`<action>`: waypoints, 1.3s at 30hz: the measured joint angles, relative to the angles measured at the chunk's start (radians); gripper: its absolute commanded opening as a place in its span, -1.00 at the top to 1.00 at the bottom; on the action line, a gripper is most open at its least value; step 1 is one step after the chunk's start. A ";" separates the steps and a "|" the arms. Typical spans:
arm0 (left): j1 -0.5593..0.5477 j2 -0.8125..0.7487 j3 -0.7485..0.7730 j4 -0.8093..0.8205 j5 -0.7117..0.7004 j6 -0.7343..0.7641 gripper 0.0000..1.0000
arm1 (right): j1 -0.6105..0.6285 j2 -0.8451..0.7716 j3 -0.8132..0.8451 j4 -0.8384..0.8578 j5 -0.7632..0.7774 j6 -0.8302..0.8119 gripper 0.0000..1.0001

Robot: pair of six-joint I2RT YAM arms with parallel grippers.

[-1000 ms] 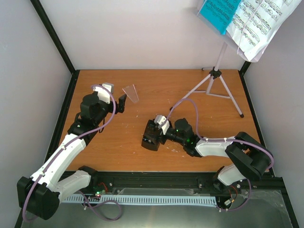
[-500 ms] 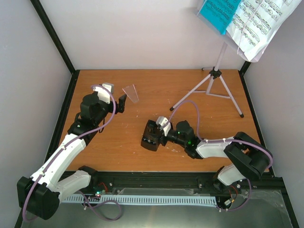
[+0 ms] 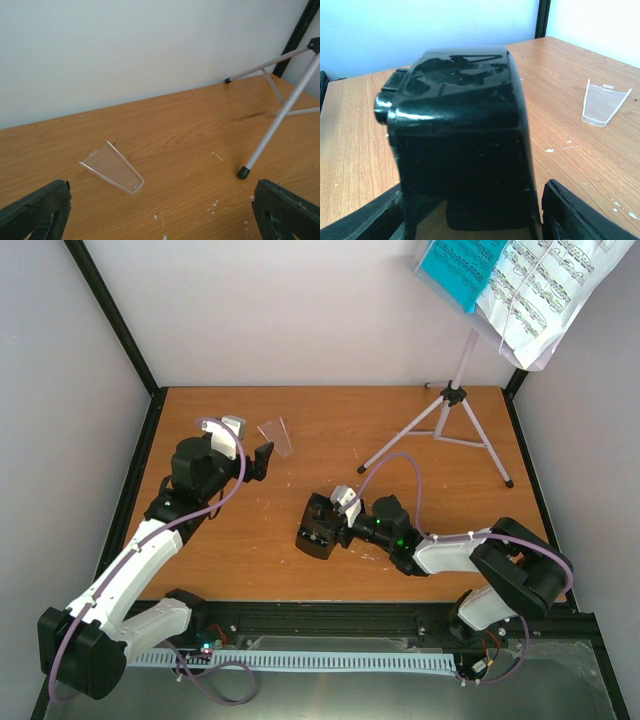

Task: Pack up the instrument practice props

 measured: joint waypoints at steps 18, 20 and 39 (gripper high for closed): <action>-0.029 0.002 0.000 0.015 0.149 0.031 -0.99 | 0.000 0.014 -0.002 0.027 0.004 0.037 -0.32; -0.030 0.002 0.000 0.015 0.149 0.033 -0.99 | 0.000 0.014 0.000 0.023 0.004 0.041 -0.33; -0.041 0.002 -0.003 0.015 0.148 0.042 -0.99 | -0.007 0.016 0.042 -0.083 -0.003 0.085 -1.00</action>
